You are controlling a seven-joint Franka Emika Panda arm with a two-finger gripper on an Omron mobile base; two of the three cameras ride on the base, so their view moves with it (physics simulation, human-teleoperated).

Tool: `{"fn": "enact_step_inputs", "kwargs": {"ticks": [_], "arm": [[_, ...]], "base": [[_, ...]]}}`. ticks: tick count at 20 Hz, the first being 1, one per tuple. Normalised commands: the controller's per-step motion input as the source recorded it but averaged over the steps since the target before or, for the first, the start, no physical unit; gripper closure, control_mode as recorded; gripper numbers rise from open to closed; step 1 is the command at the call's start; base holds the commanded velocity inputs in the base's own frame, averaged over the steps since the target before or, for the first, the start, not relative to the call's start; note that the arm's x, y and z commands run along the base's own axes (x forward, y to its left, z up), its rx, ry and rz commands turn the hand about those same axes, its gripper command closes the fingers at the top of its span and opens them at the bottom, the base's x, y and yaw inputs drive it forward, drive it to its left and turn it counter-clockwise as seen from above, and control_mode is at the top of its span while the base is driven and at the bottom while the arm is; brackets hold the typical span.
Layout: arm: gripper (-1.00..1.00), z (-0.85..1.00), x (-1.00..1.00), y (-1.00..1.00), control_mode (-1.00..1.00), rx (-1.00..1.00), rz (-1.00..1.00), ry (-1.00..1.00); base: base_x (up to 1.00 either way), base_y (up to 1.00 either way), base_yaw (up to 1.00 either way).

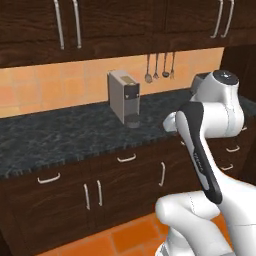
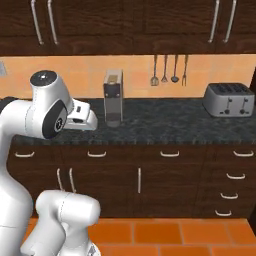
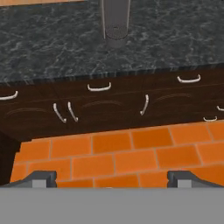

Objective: Navigate to the coffee machine.

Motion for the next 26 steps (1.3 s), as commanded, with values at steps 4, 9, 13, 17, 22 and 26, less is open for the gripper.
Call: {"fn": "enact_step_inputs", "kwargs": {"ticks": [4, 9, 13, 17, 22, 26], "arm": [[-1.00, 0.00, 0.00, 0.00, 1.00, 0.00, 0.00, 0.00], [-1.00, 0.00, 0.00, 0.00, 1.00, 0.00, 0.00, 0.00], [-1.00, 0.00, 0.00, 0.00, 1.00, 0.00, 0.00, 0.00], [-1.00, 0.00, 0.00, 0.00, 1.00, 0.00, 0.00, 0.00], [-1.00, 0.00, 0.00, 0.00, 1.00, 0.00, 0.00, 0.00], [-1.00, 0.00, 0.00, 0.00, 1.00, 0.00, 0.00, 0.00]], "base": [[0.89, -0.61, 0.09], [0.94, -0.41, 0.14], [1.00, -0.03, 0.14], [0.93, 0.00, 0.15], [0.00, 0.00, 0.03], [0.00, 0.00, 0.00]]}}
